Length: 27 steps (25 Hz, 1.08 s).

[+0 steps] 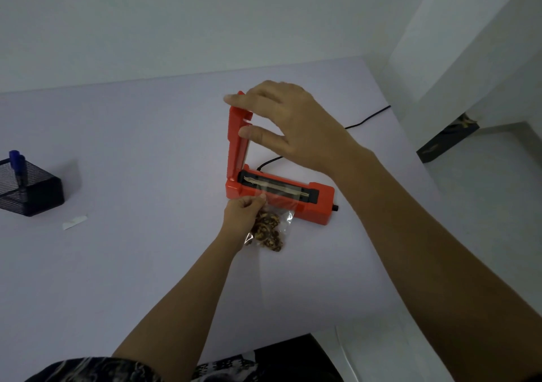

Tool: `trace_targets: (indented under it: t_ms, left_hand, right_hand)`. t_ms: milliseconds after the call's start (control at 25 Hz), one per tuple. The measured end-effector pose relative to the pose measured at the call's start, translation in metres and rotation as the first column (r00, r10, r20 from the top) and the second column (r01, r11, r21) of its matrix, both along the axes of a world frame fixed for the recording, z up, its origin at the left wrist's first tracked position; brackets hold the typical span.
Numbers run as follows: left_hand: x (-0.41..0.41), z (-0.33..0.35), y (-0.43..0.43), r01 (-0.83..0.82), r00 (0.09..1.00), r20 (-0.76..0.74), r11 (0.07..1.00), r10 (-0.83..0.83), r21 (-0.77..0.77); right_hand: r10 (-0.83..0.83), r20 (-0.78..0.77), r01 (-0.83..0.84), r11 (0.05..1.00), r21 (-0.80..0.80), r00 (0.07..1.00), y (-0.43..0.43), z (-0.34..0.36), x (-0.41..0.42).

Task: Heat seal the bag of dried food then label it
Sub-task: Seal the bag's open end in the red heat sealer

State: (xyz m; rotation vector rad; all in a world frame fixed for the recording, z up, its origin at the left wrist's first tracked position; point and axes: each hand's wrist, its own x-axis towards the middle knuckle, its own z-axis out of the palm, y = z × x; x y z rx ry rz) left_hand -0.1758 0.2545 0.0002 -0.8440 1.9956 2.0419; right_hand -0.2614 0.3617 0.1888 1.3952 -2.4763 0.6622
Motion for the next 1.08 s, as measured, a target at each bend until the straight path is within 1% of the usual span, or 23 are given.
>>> trace_targets:
  t_ms: [80, 160, 240, 320, 400, 480, 560, 640, 800, 960, 1080]
  left_hand:
    - [-0.001, -0.002, 0.0, 0.009, 1.0, 0.009, 1.0, -0.009, -0.016]
    - [-0.001, -0.002, 0.0, 0.023, 1.0, 0.015, 0.999, -0.022, -0.04]
    - [-0.003, -0.002, 0.0, 0.022, 1.0, 0.013, 0.997, -0.021, -0.071]
    - [-0.003, -0.002, 0.0, 0.012, 1.0, 0.01, 0.997, -0.012, -0.074]
    - [-0.003, -0.004, 0.001, 0.012, 1.0, 0.012, 0.998, -0.011, -0.069]
    - [-0.004, -0.004, 0.0, 0.008, 1.0, 0.009, 0.998, -0.007, -0.061]
    - [-0.004, -0.006, 0.0, 0.001, 1.0, 0.002, 0.999, 0.0, -0.048]
    - [-0.004, -0.006, 0.001, -0.001, 1.0, 0.009, 0.999, 0.001, -0.039]
    - [-0.005, -0.007, 0.001, -0.006, 1.0, 0.013, 1.0, 0.007, -0.016]
    - [-0.005, -0.01, -0.001, -0.001, 1.0, 0.014, 1.0, 0.002, -0.023]
    - [-0.005, -0.012, -0.003, 0.007, 1.0, 0.011, 1.0, -0.007, -0.026]
  right_hand:
    - [-0.005, -0.082, 0.004, 1.0, -0.014, 0.997, -0.003, 0.001, 0.002]
    - [-0.026, -0.098, 0.021, 0.998, -0.054, 0.995, -0.003, 0.003, 0.001]
    - [-0.056, -0.083, 0.05, 0.996, -0.071, 0.995, 0.003, 0.001, -0.002]
    - [-0.086, -0.055, 0.086, 0.996, -0.004, 0.995, 0.015, -0.008, -0.004]
    - [-0.151, 0.057, 0.146, 0.986, 0.081, 0.987, 0.027, -0.025, -0.004]
    - [-0.234, 0.179, 0.211, 0.967, 0.14, 0.956, 0.038, -0.042, 0.002]
    - [-0.305, 0.235, 0.259, 0.943, 0.21, 0.923, 0.05, -0.055, 0.007]
    - [-0.398, 0.263, 0.331, 0.906, 0.265, 0.879, 0.059, -0.064, 0.012]
    - [-0.563, 0.283, 0.481, 0.82, 0.311, 0.776, 0.068, -0.092, 0.021]
    - [-0.649, 0.322, 0.528, 0.755, 0.39, 0.689, 0.076, -0.127, 0.025]
    - [-0.674, 0.328, 0.546, 0.733, 0.405, 0.662, 0.079, -0.145, 0.028]
